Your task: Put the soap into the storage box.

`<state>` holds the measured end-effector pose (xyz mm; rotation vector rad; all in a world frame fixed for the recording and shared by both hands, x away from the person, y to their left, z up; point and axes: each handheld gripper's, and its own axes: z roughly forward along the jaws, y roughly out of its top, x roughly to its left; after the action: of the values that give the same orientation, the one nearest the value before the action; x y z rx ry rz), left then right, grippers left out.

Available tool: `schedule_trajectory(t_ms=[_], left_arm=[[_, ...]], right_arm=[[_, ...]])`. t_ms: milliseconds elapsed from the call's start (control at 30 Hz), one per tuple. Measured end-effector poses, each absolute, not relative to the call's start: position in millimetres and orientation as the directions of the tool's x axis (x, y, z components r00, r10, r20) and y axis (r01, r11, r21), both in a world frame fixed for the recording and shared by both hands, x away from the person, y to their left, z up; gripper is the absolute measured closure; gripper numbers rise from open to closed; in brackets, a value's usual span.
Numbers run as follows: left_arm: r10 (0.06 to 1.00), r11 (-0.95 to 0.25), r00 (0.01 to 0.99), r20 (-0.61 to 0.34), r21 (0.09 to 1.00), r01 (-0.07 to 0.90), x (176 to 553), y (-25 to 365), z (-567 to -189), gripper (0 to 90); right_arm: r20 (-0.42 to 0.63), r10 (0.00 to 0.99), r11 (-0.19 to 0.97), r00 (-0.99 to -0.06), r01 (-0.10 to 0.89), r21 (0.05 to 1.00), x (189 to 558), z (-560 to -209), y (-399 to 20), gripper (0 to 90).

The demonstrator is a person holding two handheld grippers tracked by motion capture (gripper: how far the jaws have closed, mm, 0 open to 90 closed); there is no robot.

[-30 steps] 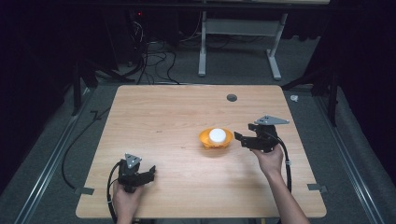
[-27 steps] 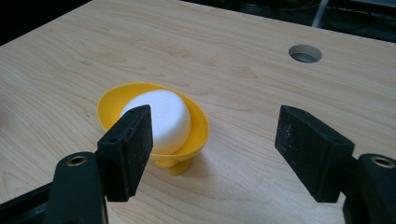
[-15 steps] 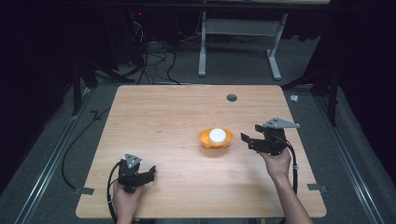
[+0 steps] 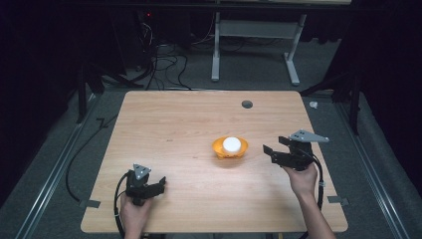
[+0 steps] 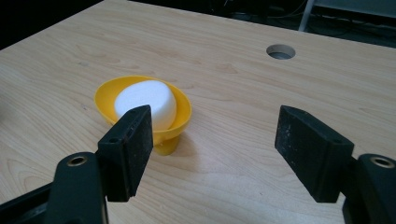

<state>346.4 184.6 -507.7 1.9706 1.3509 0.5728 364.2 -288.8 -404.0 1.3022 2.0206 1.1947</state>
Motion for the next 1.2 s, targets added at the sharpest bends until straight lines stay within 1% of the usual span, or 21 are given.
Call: schedule_trajectory(t_ms=[933, 1200], left_arm=[[0.930, -0.239, 0.368, -0.015, 0.734, 0.635, 346.4, 184.5, -507.6, 20.6], [0.930, -0.239, 0.368, -0.016, 0.734, 0.636, 346.3, 184.4, -507.6, 20.5]], right_arm=[[0.100, 0.896, 0.144, -0.433, 0.497, 0.855, 335.3, -410.9, -309.0, 28.5], [0.100, 0.899, 0.142, -0.427, 0.499, 0.855, 327.5, -420.3, -311.9, 28.4]])
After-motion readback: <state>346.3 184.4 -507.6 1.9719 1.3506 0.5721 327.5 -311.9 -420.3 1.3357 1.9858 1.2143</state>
